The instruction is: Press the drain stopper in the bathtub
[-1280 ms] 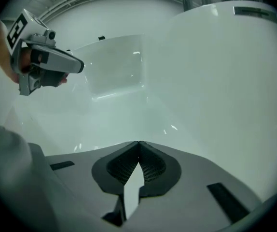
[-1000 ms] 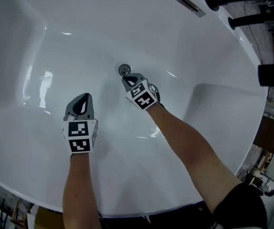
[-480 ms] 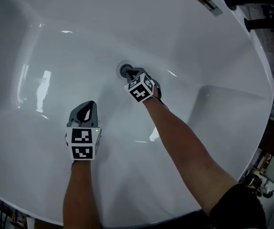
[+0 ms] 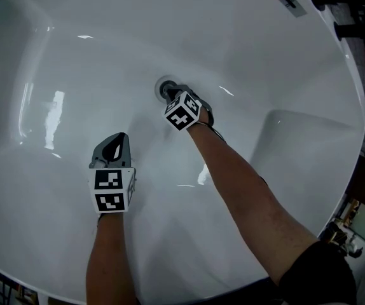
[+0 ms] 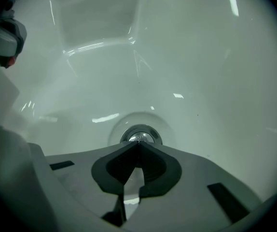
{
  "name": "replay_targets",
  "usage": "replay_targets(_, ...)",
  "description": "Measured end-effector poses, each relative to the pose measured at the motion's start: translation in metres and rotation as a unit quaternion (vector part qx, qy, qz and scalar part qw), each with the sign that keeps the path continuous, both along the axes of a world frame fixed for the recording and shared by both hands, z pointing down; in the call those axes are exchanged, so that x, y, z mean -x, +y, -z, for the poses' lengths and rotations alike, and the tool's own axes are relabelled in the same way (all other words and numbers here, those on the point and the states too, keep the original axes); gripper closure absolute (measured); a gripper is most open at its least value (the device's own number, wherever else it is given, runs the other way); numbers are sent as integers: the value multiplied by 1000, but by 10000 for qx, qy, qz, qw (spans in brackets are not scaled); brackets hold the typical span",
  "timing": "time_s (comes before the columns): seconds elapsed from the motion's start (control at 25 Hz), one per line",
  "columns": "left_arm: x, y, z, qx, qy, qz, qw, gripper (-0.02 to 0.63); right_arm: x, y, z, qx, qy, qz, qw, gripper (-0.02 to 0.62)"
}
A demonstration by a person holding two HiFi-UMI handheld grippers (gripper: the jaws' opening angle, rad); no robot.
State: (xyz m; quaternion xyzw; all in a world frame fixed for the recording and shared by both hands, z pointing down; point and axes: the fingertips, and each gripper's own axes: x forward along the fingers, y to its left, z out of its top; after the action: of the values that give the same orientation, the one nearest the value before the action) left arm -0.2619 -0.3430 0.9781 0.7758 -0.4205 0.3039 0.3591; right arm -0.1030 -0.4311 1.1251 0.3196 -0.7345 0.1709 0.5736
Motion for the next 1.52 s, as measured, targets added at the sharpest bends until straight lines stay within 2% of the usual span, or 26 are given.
replay_targets(0.2,-6,-3,3,-12,76,17,10000,597,0,-1,-4,60,10,-87,9999,577)
replay_targets(0.32,-11,-8,11,-90,145,7,9999,597,1,-1,3,-9,-167,-202,9997,577)
replay_targets(0.48,-15,-6,36,-151,165,42,9997,597,-4,12,34,-200,-418,-380,9982,580)
replay_targets(0.6,-15,-4,66,-198,252,197,9993,597,-14,26,70,-269,-724,-797,9938,580)
replay_targets(0.68,-17,-1,87,-279,174,166,9993,597,-15,35,100,-285,-949,-950,9905,580)
replay_targets(0.8,-15,8,127,-384,145,271,9988,597,-11,52,155,-346,-1274,-953,9867,580)
replay_targets(1.0,-4,26,224,-476,522,1230,9899,597,0,83,277,-522,-1926,-951,9753,580)
replay_targets(1.12,-8,44,290,-586,650,1578,9836,597,4,112,365,-546,-2333,-886,9668,580)
replay_targets(1.28,-39,81,376,-836,669,1501,9829,597,-4,156,478,-651,-2812,-837,9538,581)
replay_targets(1.52,-85,124,493,-1324,558,1367,9801,597,-22,203,621,-1111,-3421,-529,9316,581)
